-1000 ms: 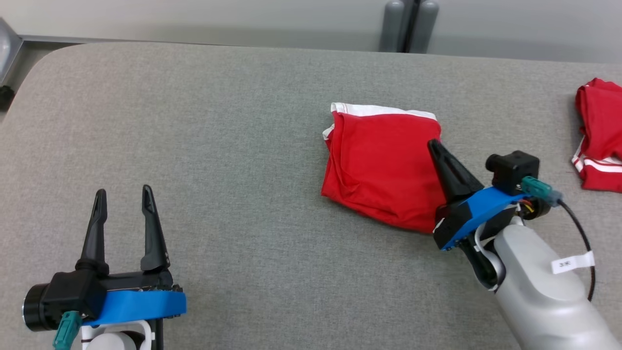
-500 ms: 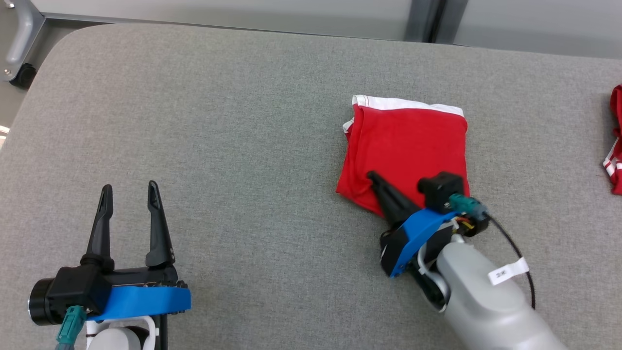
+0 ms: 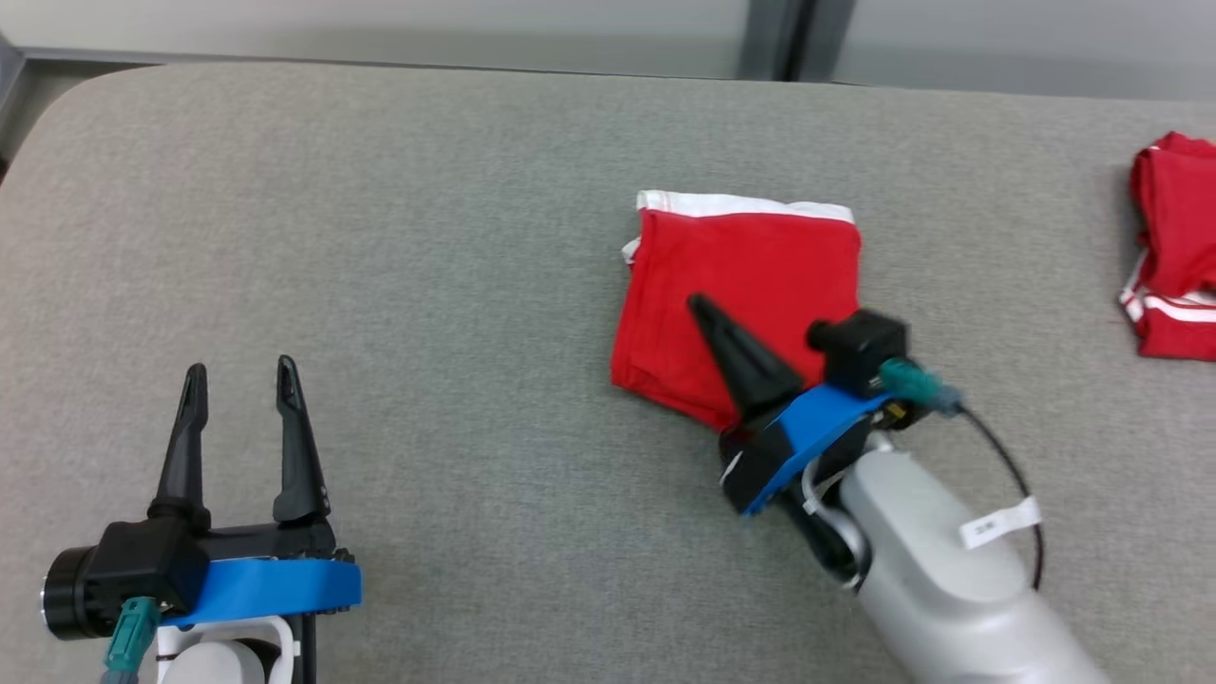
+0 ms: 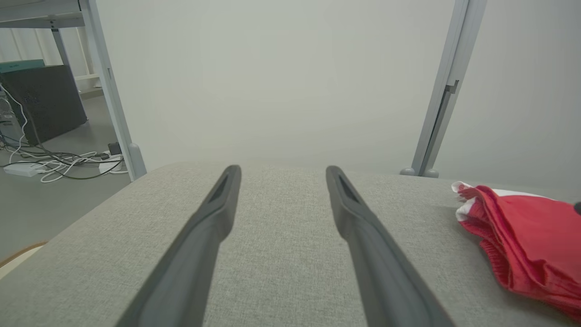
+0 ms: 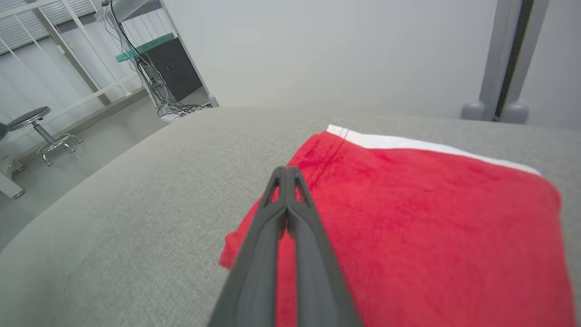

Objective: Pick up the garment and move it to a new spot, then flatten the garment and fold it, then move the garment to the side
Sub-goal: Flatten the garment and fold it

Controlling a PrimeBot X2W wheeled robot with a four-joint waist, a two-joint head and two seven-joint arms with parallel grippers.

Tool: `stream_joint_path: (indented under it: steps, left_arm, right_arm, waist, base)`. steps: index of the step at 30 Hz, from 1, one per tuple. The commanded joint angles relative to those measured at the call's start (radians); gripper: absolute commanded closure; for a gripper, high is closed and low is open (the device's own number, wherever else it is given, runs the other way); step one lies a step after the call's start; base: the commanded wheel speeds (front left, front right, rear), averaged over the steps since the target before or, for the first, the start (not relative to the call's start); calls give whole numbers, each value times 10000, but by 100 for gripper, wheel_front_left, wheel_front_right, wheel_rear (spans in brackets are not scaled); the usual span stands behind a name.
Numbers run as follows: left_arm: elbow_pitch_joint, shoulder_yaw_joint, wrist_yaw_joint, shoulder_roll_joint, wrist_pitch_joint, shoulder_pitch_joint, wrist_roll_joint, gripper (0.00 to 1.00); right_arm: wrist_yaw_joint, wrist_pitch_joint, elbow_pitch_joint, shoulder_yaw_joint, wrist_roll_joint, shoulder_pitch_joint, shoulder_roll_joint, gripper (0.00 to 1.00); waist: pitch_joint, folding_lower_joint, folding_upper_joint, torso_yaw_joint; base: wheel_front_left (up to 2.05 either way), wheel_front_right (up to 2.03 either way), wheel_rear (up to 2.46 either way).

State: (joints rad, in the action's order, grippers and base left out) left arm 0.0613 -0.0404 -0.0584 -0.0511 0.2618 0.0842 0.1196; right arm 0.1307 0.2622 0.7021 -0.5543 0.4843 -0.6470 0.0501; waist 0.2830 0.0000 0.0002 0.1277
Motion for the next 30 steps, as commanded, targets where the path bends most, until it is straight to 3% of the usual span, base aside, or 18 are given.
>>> stream_joint_path:
  steps: [1,2,3,4,13,20,30]
  left_arm:
    - [-12,-36,-13,13,41,42,-65,0]
    - [15,-102,-41,13,41,-16,-155,0]
    - [15,-102,-41,13,41,-16,-155,0]
    - [39,-129,-63,15,42,-37,-198,0]
    - [311,-398,-212,-70,42,-151,-538,0]
    - [535,-521,-296,-143,41,-386,-649,0]
    - [937,-512,-327,-225,41,-673,-756,0]
  right_arm:
    - [2,32,-214,271,-143,168,133,100]
    - [2,30,-719,926,-568,448,322,27]
    - [2,30,-719,926,-568,448,322,27]
    - [2,29,-988,1279,-730,618,403,0]
    - [3,32,-2788,3485,-1847,2319,854,0]
    - [2,31,-3451,4185,-2206,3383,787,0]
    - [3,31,-4303,4938,-2825,5019,402,0]
  waist:
    - [-116,0,-2,-173]
    - [-199,0,-2,-393]
    - [-199,0,-2,-393]
    - [-246,0,-2,-491]
    - [-724,0,-2,-1299]
    - [-1123,0,-2,-1649]
    - [-1686,0,-2,-1494]
  base:
    - [0,0,0]
    - [0,0,0]
    - [0,0,0]
    - [0,0,0]
    - [0,0,0]
    - [0,0,0]
    - [0,0,0]
